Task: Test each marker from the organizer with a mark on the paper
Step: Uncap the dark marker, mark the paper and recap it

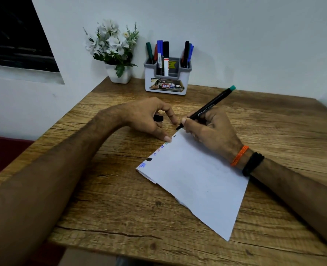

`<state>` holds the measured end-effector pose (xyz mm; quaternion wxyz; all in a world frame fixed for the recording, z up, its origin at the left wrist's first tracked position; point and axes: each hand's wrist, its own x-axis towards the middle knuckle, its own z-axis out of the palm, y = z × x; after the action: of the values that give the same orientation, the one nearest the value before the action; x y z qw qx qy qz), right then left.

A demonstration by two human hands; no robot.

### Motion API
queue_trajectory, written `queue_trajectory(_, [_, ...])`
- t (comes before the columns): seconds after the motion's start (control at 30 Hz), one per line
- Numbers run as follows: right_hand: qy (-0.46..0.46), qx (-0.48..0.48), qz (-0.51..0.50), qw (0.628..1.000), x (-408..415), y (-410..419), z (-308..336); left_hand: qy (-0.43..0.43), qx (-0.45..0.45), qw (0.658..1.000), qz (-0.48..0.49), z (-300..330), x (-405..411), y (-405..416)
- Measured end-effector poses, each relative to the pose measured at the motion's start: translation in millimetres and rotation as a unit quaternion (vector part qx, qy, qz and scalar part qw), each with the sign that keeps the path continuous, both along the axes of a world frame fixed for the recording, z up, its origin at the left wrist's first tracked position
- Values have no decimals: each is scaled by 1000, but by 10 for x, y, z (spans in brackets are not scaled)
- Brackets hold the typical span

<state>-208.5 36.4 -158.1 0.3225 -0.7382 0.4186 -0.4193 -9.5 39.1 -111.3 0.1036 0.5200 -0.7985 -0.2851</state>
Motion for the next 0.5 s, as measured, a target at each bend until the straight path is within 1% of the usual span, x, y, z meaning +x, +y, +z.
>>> queue_trajectory(0.07, [-37,22,3,999,-3,-7,10,-1,2,1000,-7,-21,16,-26])
queue_trajectory(0.2, [-78,50,26,995,0,-2,66,1,10,1000,-7,-33,27,-33])
queue_trajectory(0.3, [-125,79,43,988,-11,-7,116,12,15,1000,6,-9,38,-15])
queue_trajectory(0.4, [-176,123,67,975,-42,-35,165,35,3,999,35,-13,101,-50])
queue_trajectory(0.5, [-212,194,94,953,-88,-74,209,62,-19,997,52,-46,136,-97])
